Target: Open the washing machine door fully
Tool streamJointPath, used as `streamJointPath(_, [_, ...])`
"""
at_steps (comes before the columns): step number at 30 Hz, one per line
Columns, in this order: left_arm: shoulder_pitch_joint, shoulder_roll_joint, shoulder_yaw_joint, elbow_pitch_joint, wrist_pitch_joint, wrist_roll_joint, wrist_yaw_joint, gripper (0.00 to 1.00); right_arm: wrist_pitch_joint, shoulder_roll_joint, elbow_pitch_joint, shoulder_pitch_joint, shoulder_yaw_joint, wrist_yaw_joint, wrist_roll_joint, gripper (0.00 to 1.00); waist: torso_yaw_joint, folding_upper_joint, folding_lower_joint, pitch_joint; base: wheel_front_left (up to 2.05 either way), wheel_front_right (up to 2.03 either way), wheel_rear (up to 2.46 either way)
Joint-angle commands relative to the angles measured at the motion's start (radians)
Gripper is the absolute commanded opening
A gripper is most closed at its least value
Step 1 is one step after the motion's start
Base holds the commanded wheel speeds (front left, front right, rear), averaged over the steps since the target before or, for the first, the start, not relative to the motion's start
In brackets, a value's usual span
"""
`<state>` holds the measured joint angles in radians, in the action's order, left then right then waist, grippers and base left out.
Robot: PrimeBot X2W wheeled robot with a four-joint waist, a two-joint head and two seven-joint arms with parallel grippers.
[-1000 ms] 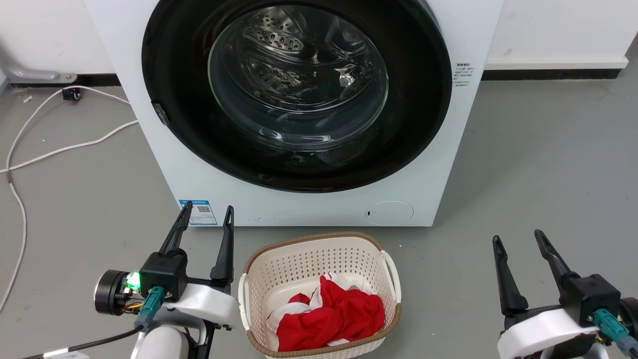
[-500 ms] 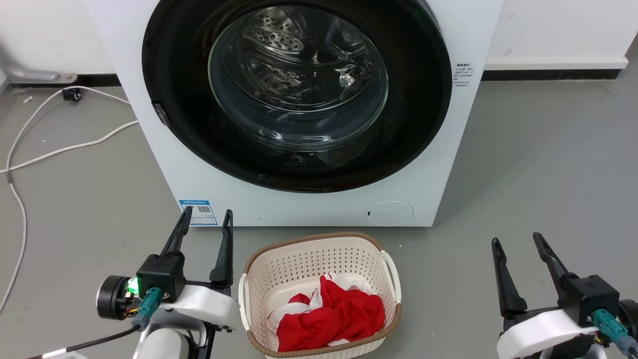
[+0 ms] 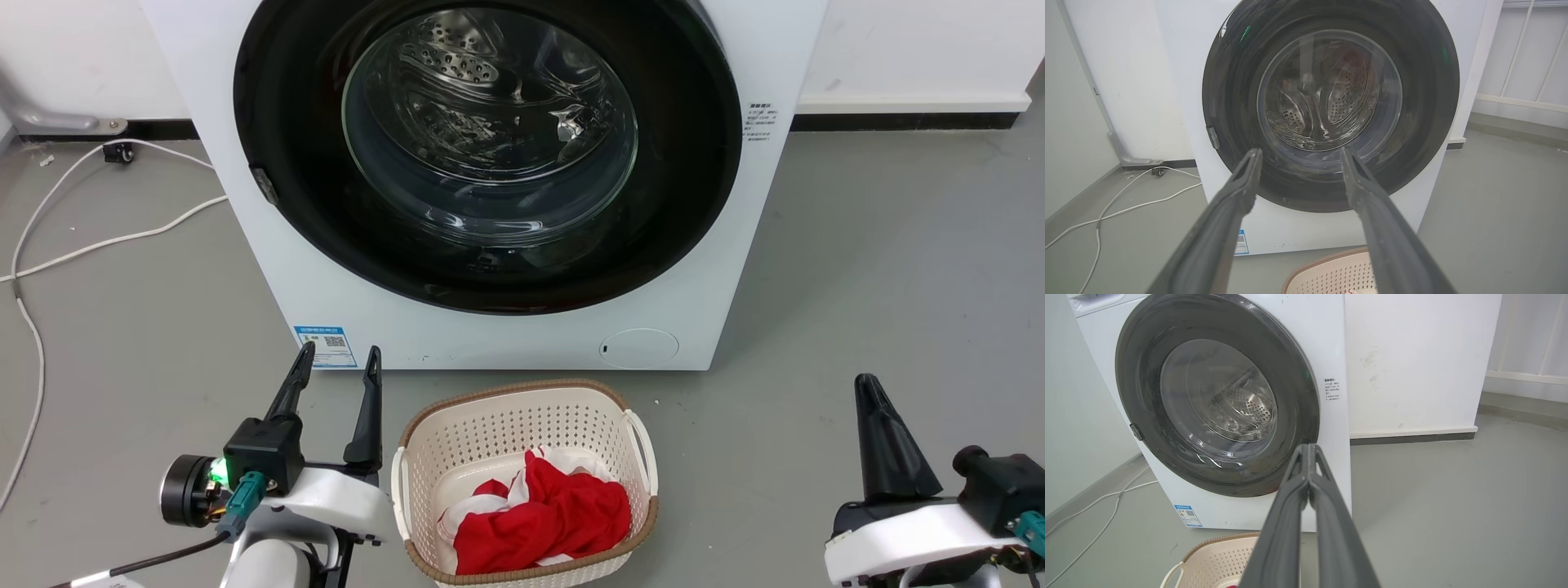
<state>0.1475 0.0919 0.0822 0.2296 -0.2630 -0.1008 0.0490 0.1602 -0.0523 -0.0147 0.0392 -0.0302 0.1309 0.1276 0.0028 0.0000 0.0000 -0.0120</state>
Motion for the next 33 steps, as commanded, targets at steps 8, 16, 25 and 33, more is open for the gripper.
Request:
streamJointPath(8, [0.001,-0.005,-0.013,0.000,-0.003,0.002,0.005,1.00,0.065,0.003,-0.047,-0.047,-0.020,0.000,0.559,0.00,-0.003,0.0000,0.0000,0.003,0.00,0.00,0.00])
streamJointPath(16, [0.011,-0.012,-0.021,-0.012,-0.003,0.001,0.007,1.00,0.048,0.003,-0.128,-0.196,-0.073,0.000,1.234,0.00,-0.012,0.0000,0.0000,0.018,0.00,0.00,0.00])
streamJointPath(25, [0.035,-0.022,-0.029,-0.036,-0.003,-0.005,0.013,1.00,-0.121,-0.069,-0.366,-0.529,-0.169,0.000,1.462,0.00,-0.004,0.0000,0.0000,0.061,0.00,0.00,0.00])
streamJointPath(33, [0.069,-0.027,-0.023,-0.070,-0.003,0.004,0.023,1.00,-0.244,-0.198,-0.654,-0.883,-0.097,0.000,1.433,0.00,0.022,0.0000,0.0000,0.129,0.00,0.00,0.00])
